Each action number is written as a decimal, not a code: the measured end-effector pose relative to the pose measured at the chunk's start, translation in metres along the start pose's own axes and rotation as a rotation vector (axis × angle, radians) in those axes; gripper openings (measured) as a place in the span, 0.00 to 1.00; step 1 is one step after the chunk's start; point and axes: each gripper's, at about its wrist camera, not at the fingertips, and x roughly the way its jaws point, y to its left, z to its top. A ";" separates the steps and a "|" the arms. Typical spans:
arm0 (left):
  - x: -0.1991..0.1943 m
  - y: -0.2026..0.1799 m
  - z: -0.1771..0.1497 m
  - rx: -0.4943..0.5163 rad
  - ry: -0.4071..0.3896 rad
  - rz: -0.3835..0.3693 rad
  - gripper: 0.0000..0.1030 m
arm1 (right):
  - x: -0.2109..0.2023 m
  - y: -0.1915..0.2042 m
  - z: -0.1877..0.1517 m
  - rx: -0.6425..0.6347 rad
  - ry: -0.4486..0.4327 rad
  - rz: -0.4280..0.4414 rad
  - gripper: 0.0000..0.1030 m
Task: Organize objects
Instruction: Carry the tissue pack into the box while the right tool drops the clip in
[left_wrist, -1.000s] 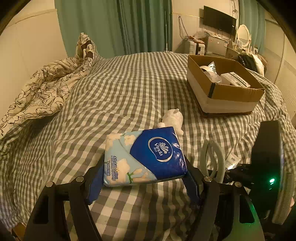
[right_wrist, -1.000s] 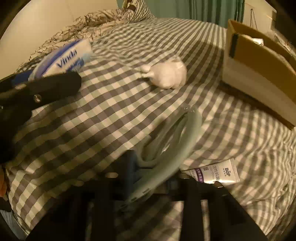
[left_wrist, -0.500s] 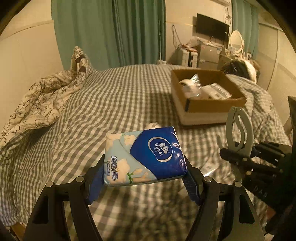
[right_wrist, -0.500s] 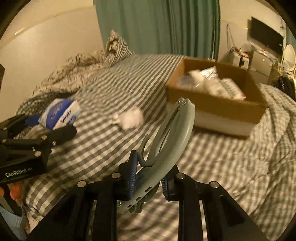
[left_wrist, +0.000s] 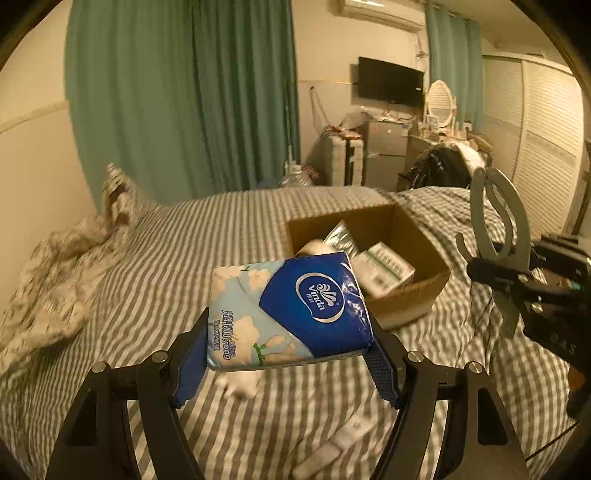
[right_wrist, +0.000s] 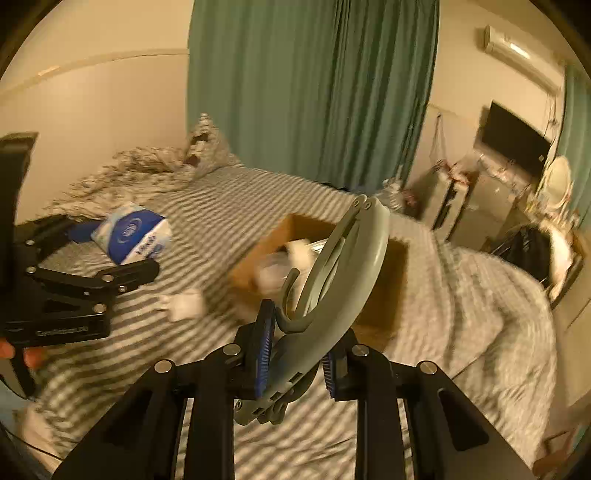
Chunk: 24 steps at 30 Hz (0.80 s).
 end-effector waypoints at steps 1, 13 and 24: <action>0.005 -0.003 0.004 0.004 -0.003 -0.003 0.74 | 0.004 -0.007 0.005 -0.009 0.000 -0.020 0.22; 0.111 -0.032 0.065 0.032 -0.002 -0.075 0.74 | 0.081 -0.070 0.044 -0.012 0.044 -0.074 0.22; 0.194 -0.050 0.074 0.087 0.052 -0.092 0.74 | 0.170 -0.102 0.042 0.018 0.132 -0.072 0.22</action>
